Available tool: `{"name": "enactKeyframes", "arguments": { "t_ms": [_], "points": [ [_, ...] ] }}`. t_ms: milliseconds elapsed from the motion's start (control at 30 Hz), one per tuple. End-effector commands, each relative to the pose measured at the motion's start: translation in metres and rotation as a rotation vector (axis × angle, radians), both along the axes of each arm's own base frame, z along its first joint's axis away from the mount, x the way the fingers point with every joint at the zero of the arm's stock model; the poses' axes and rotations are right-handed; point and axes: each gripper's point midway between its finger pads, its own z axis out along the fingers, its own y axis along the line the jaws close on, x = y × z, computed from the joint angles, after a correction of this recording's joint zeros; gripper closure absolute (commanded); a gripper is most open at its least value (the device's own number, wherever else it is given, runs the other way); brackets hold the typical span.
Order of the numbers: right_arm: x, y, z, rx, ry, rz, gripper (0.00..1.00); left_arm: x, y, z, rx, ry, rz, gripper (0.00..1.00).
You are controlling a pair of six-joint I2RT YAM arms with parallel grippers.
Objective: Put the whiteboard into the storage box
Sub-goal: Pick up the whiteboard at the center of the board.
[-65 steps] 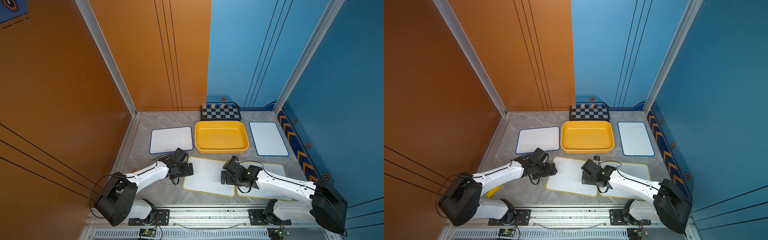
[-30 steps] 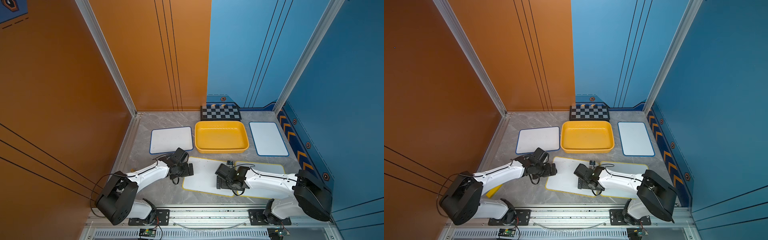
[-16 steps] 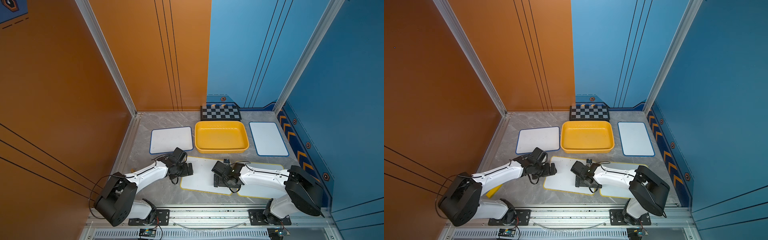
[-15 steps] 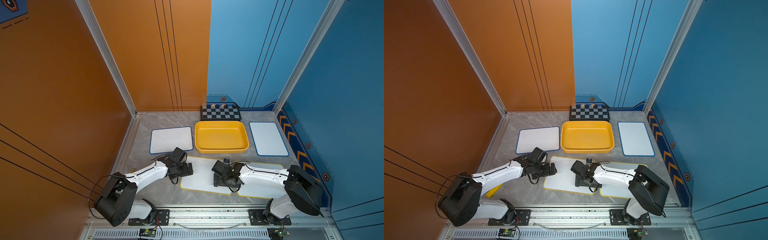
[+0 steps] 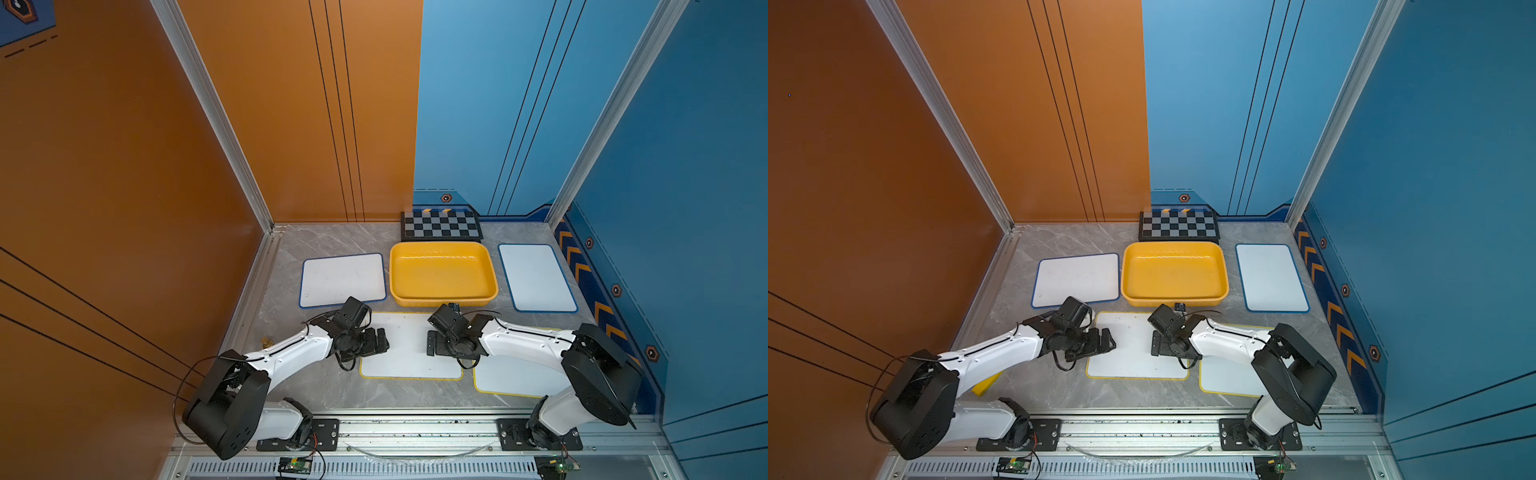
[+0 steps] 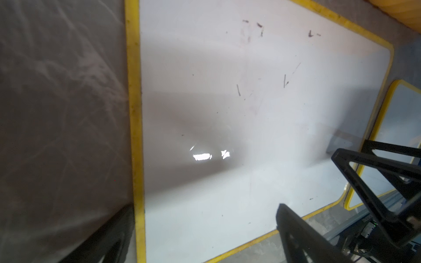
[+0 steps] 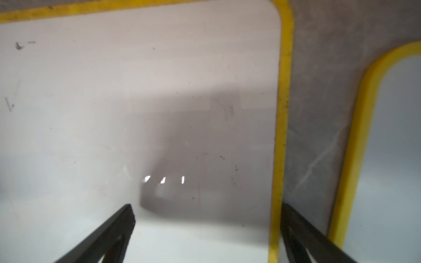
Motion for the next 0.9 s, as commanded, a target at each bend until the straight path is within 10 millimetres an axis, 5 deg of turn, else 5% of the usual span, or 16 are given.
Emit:
{"name": "enactKeyframes", "arguments": {
  "t_ms": [0,133,333,867],
  "points": [
    [-0.034,0.002,-0.048,0.022,0.180,0.043,0.00,-0.052,0.020,-0.026,0.071,0.213,-0.017,0.02],
    [-0.040,-0.007,-0.051,0.015,0.198,0.027,0.00,-0.052,0.049,-0.016,0.211,0.213,0.025,0.02],
    [-0.049,-0.026,-0.049,0.016,0.199,-0.012,0.00,-0.060,0.051,-0.020,0.253,0.239,0.042,0.02],
    [-0.061,-0.016,-0.043,0.008,0.164,0.053,0.00,-0.052,0.009,-0.020,0.244,0.174,-0.006,0.02]
  ]
}}
